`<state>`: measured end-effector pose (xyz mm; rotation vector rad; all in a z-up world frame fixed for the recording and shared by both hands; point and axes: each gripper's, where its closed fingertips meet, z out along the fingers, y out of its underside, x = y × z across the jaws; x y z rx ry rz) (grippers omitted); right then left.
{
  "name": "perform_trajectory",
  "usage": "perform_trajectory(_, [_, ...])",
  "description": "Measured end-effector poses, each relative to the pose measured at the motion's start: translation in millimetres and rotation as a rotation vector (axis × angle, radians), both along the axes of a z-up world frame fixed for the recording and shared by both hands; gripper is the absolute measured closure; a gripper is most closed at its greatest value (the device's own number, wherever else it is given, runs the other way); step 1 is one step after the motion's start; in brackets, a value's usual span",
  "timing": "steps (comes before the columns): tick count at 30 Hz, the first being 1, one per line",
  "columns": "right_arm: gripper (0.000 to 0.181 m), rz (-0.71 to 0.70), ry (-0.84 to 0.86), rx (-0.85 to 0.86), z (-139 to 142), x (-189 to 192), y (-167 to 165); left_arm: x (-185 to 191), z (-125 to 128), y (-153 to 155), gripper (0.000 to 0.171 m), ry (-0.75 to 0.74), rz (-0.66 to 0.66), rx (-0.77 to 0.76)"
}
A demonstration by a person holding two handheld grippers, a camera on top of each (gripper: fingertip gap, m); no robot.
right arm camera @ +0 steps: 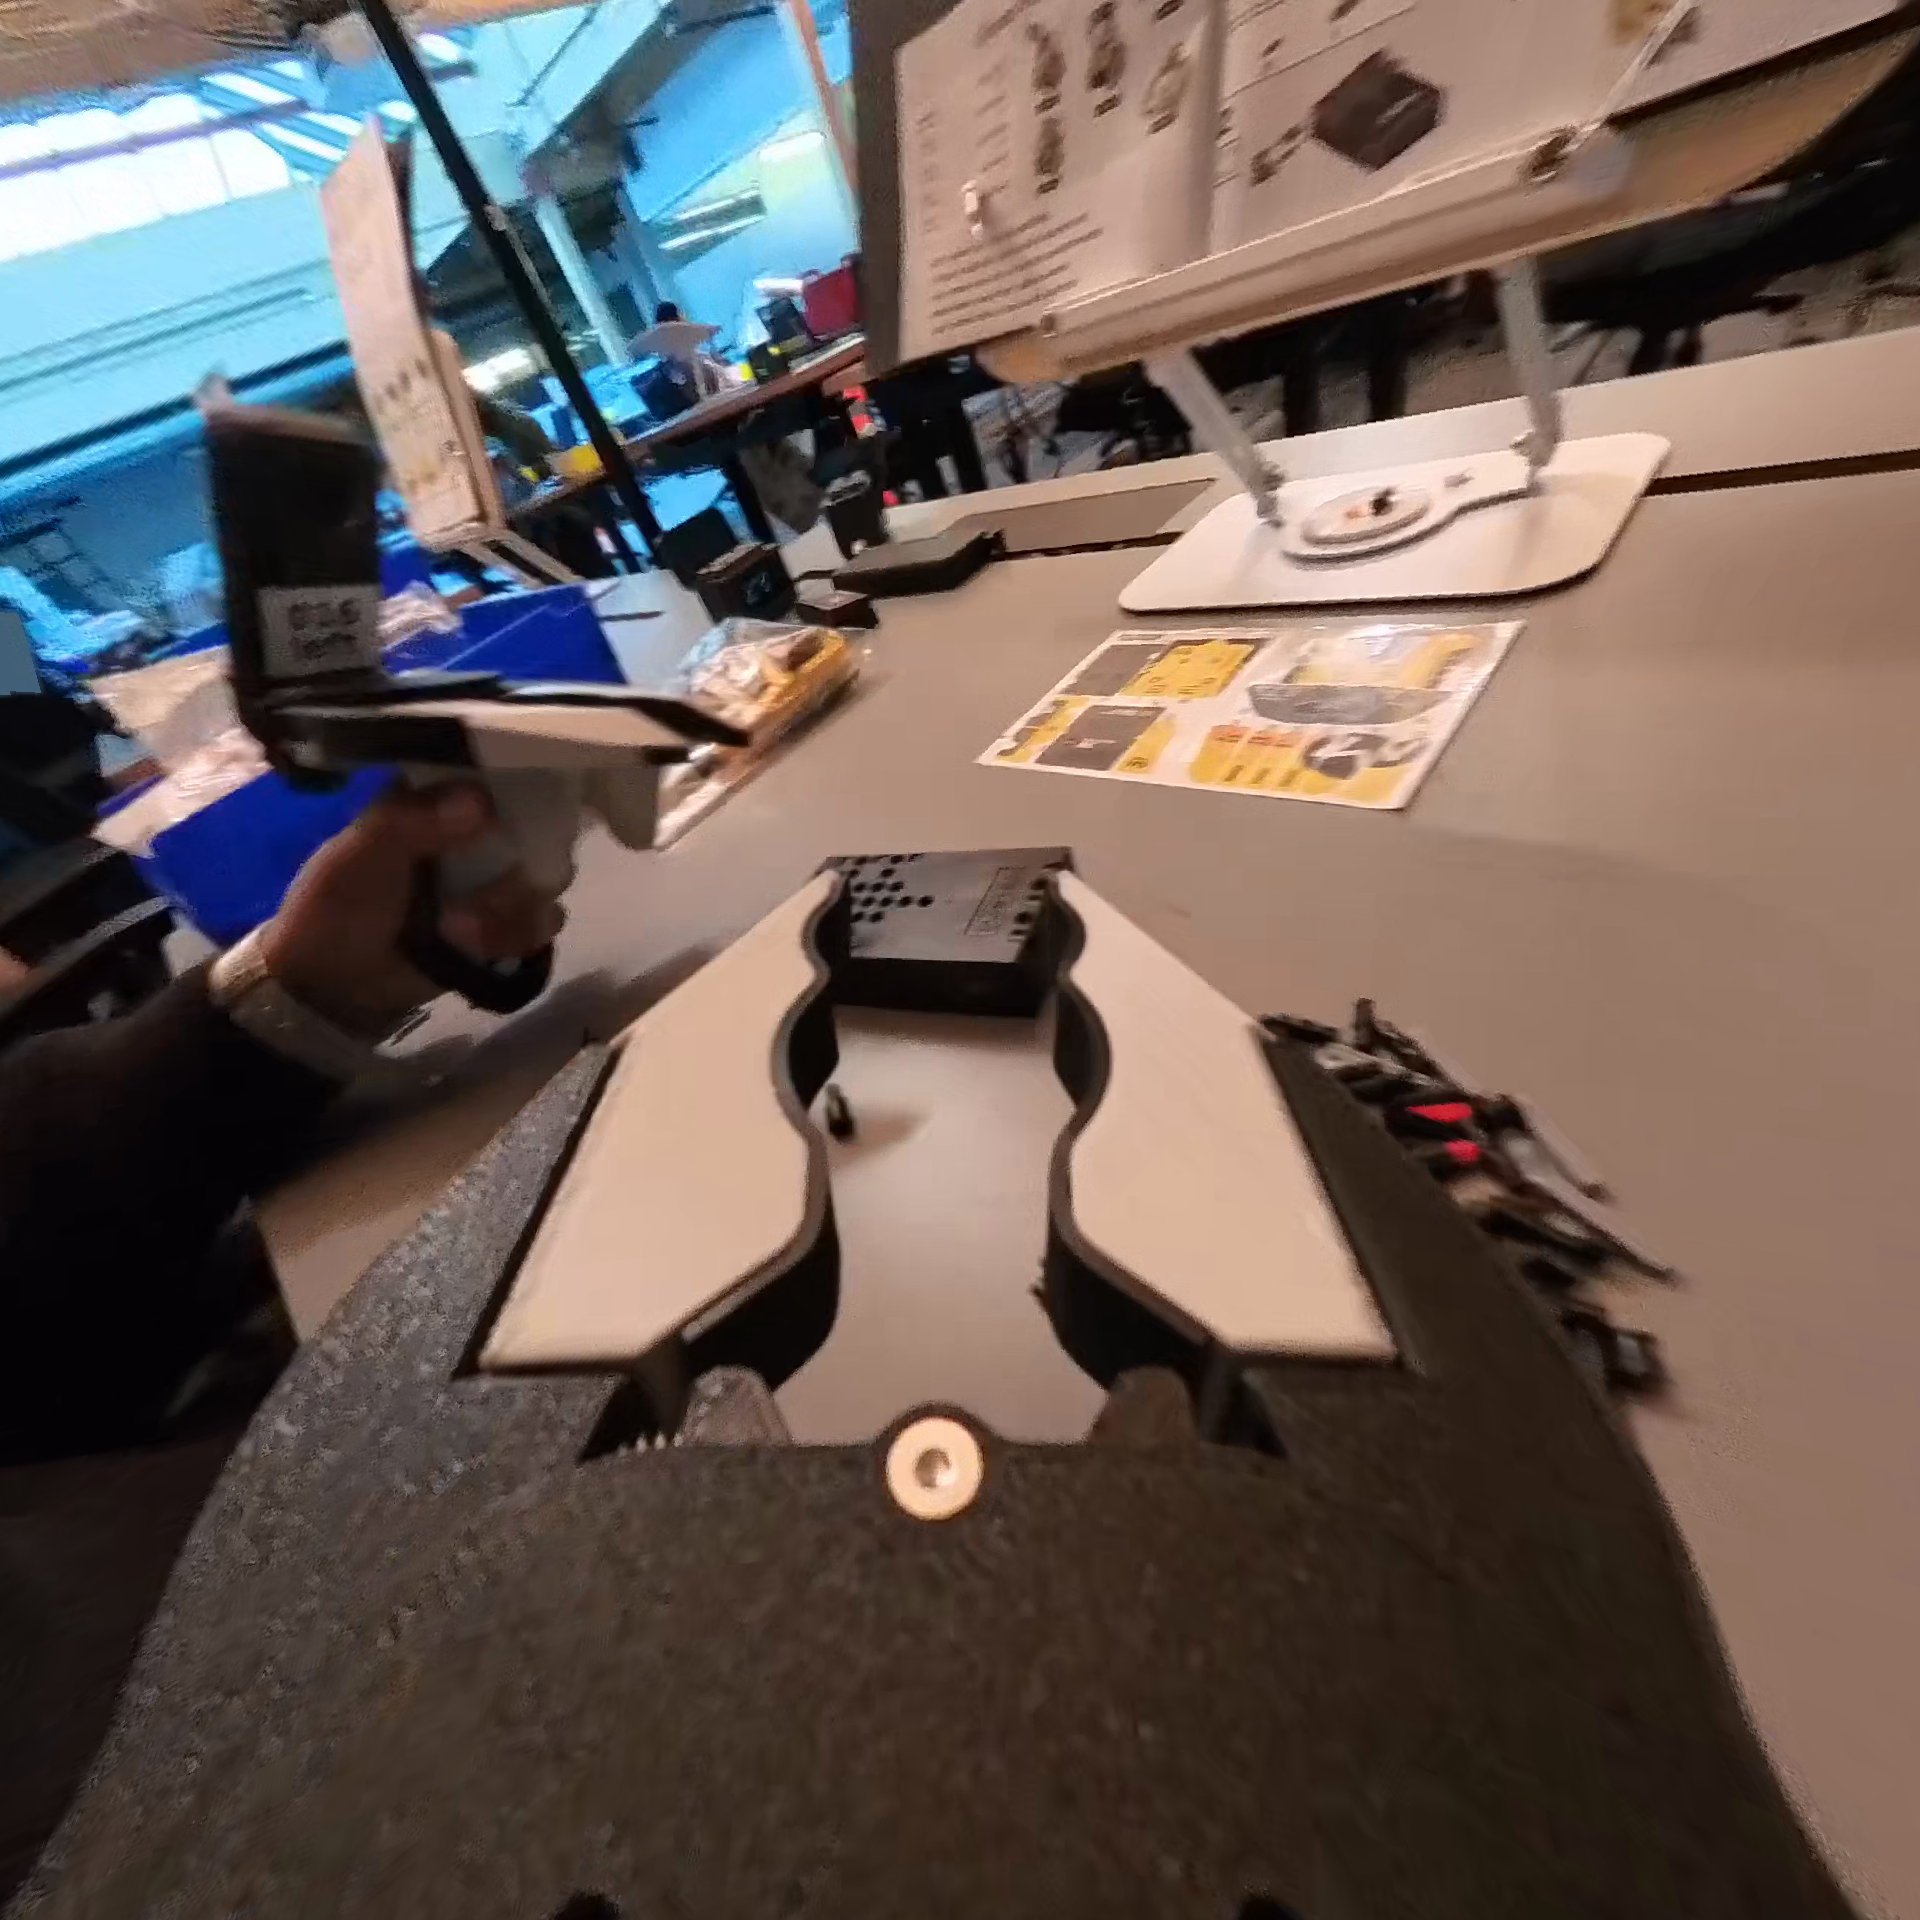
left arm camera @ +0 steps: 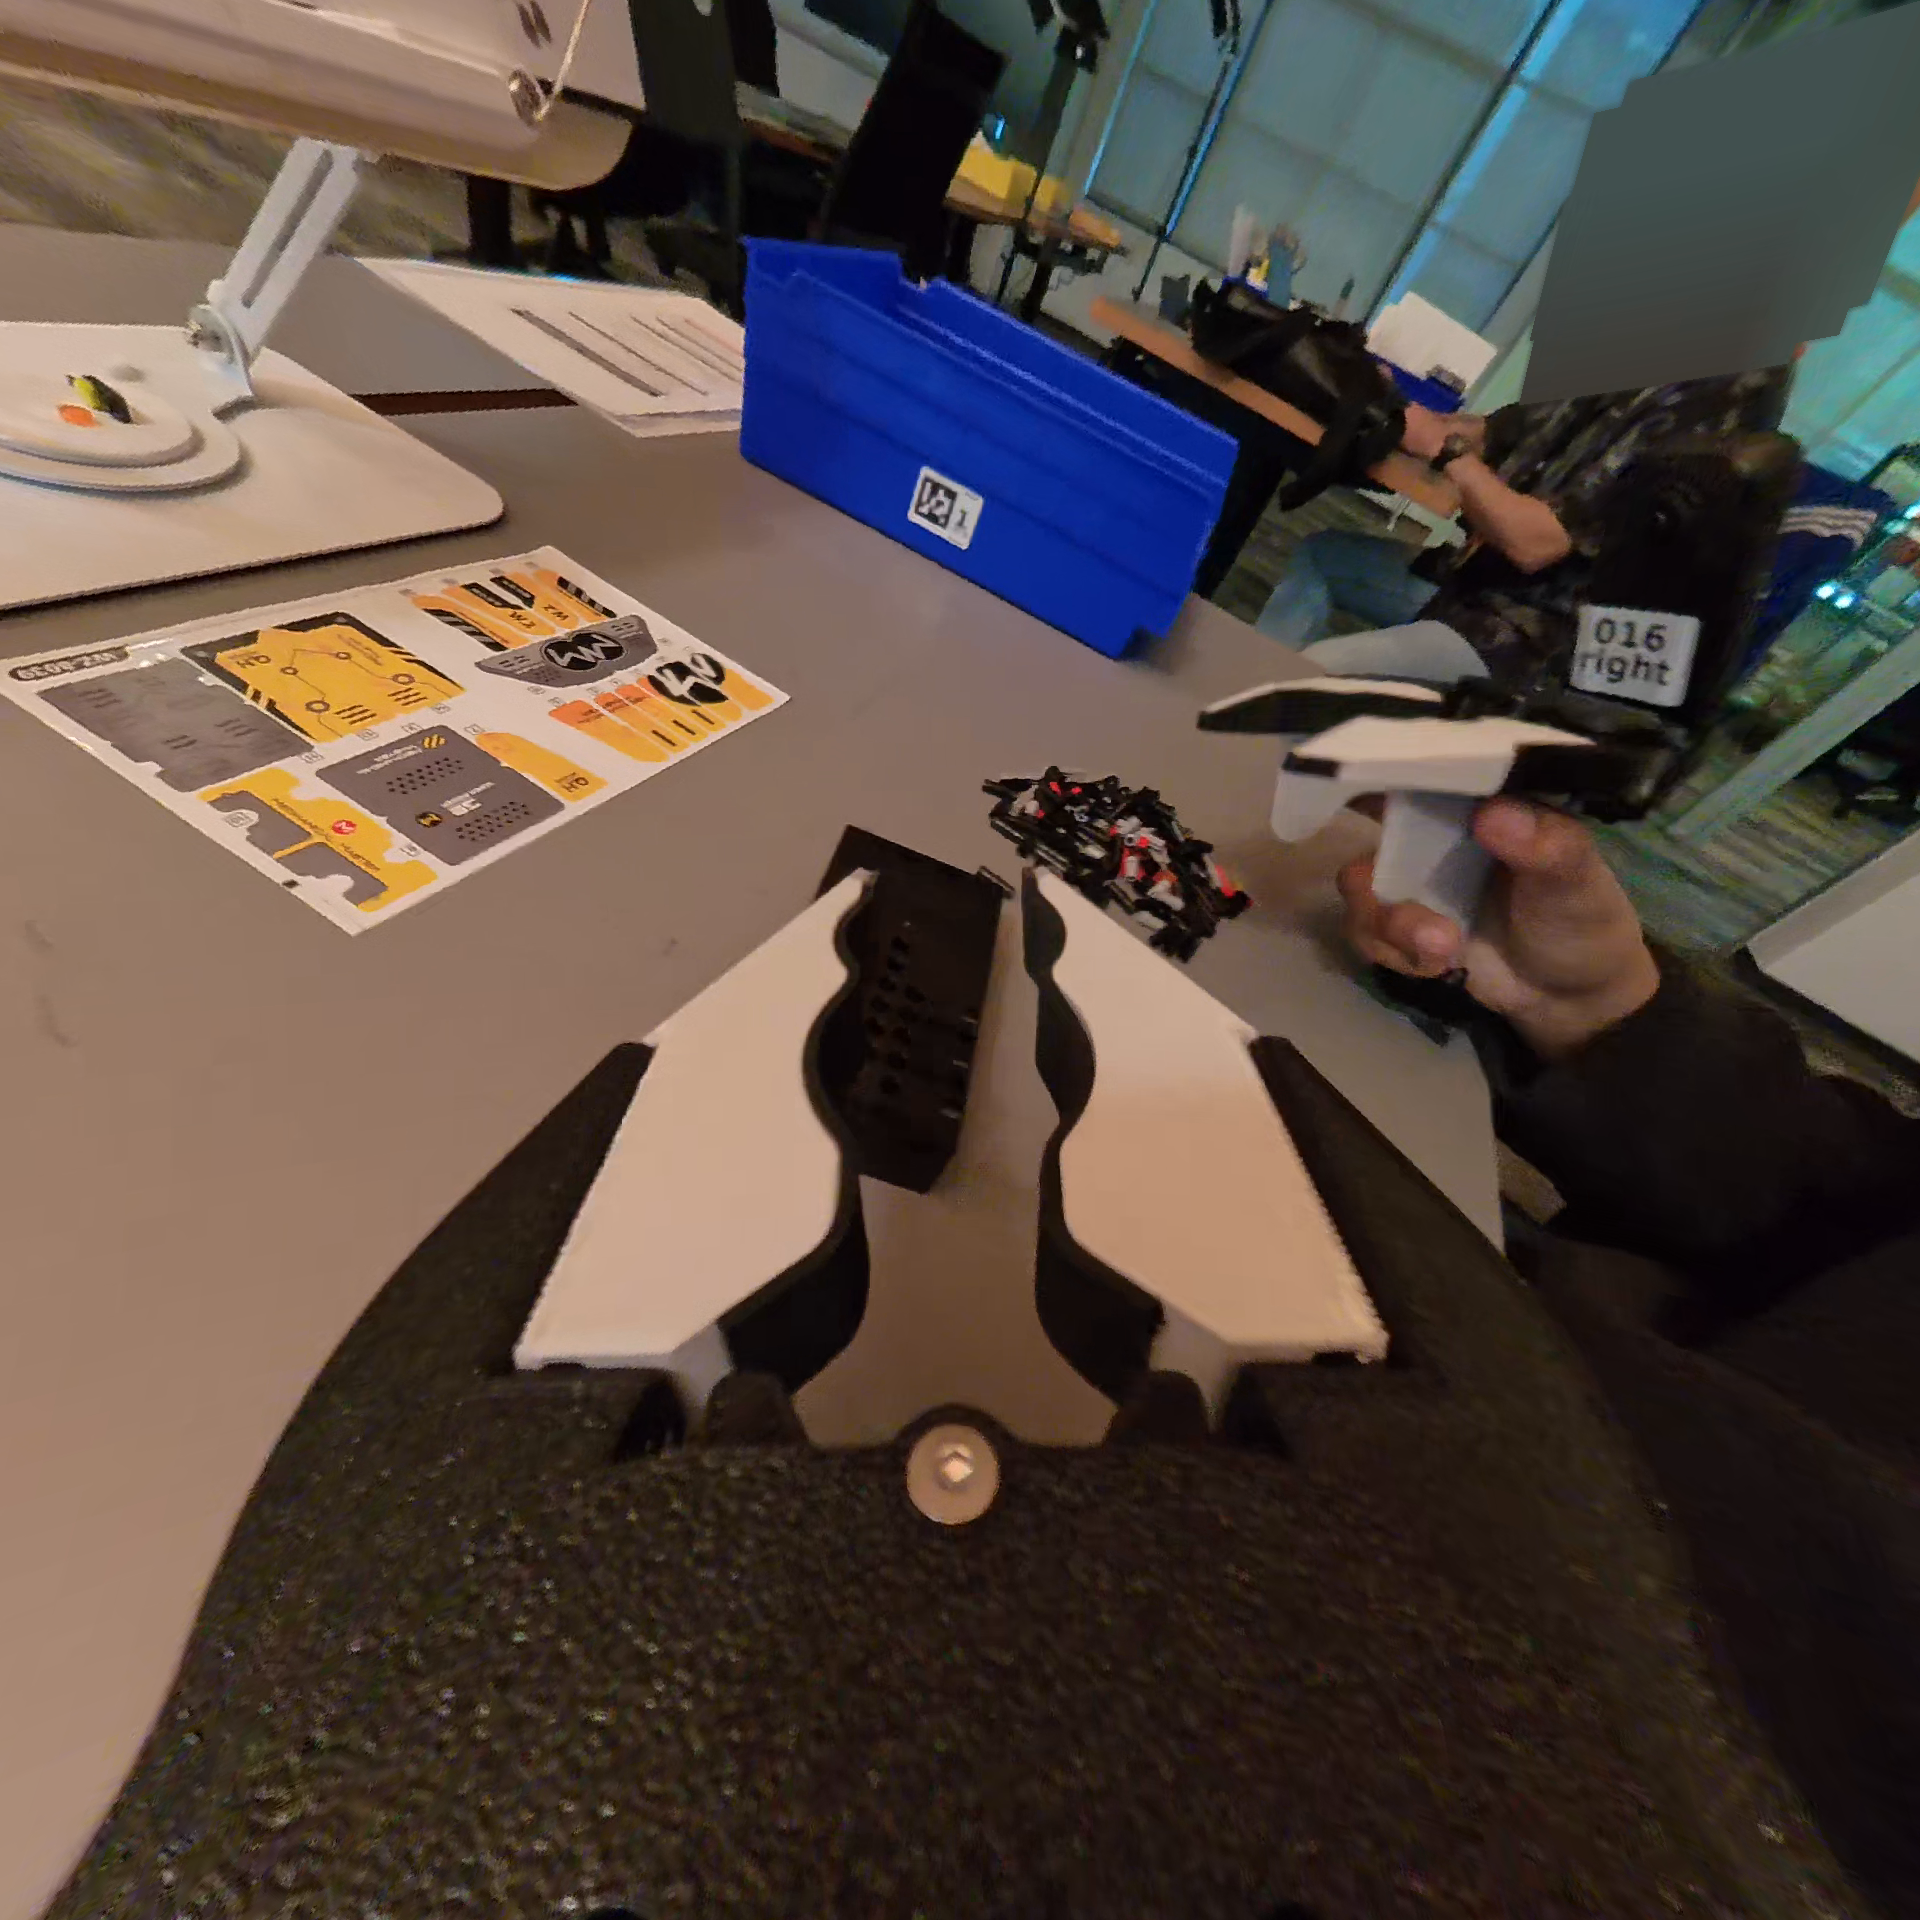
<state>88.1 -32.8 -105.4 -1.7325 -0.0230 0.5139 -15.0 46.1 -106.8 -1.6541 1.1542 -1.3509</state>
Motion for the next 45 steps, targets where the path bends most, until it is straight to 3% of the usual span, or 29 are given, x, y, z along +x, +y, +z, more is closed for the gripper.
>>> perform_trajectory(3, [0.144, -0.075, -0.136, -0.133, -16.7, 22.2, 5.4, -12.6, 0.8, -5.8, 0.146, -0.025, 0.03, 0.027])
perform_trajectory(7, [0.144, -0.05, -0.359, -0.298, -45.2, 17.7, 21.2, -28.3, -0.9, -0.2, 0.146, -0.033, 0.098, 0.051])
perform_trajectory(16, [0.16, 0.018, -0.505, -0.568, -87.5, 11.9, 39.6, -53.2, 9.0, 3.1, 0.146, -0.149, 0.128, -0.046])
perform_trajectory(18, [0.162, 0.023, -0.492, -0.599, -92.4, 12.5, 40.7, -53.4, 8.3, 2.1, 0.146, -0.145, 0.127, -0.045])
perform_trajectory(20, [0.176, 0.024, -0.497, -0.604, -93.1, 13.8, 42.2, -53.2, 8.7, 1.5, 0.146, -0.142, 0.129, -0.033])
perform_trajectory(25, [0.177, 0.022, -0.484, -0.54, -73.5, 9.3, 35.9, -51.7, 7.9, -0.7, 0.146, -0.133, 0.12, -0.02])
perform_trajectory(27, [0.176, 0.088, -0.441, -0.471, -58.0, -13.8, 29.1, -52.3, 8.7, 0.8, 0.146, -0.139, 0.127, -0.022])
perform_trajectory(30, [0.176, 0.306, -0.335, -0.399, -47.8, -85.7, 15.8, -53.5, 11.0, 4.0, 0.146, -0.151, 0.145, -0.013])
perform_trajectory(33, [0.176, 0.428, -0.431, -0.431, -71.9, -137.4, 11.4, -52.1, 9.4, 3.8, 0.146, -0.141, 0.143, -0.01])
perform_trajectory(37, [0.175, 0.458, -0.493, -0.459, -91.8, -158.8, 18.8, -51.7, 9.1, 2.8, 0.146, -0.137, 0.144, 0.002])
perform_trajectory(41, [0.158, 0.418, -0.495, -0.463, -82.1, -139.8, 18.0, -52.3, 9.1, 3.1, 0.146, -0.138, 0.146, 0.003])
perform_trajectory(45, [0.158, 0.178, -0.48, -0.491, -61.5, -51.1, 15.8, -52.3, 9.3, 2.6, 0.146, -0.139, 0.144, 0.002])
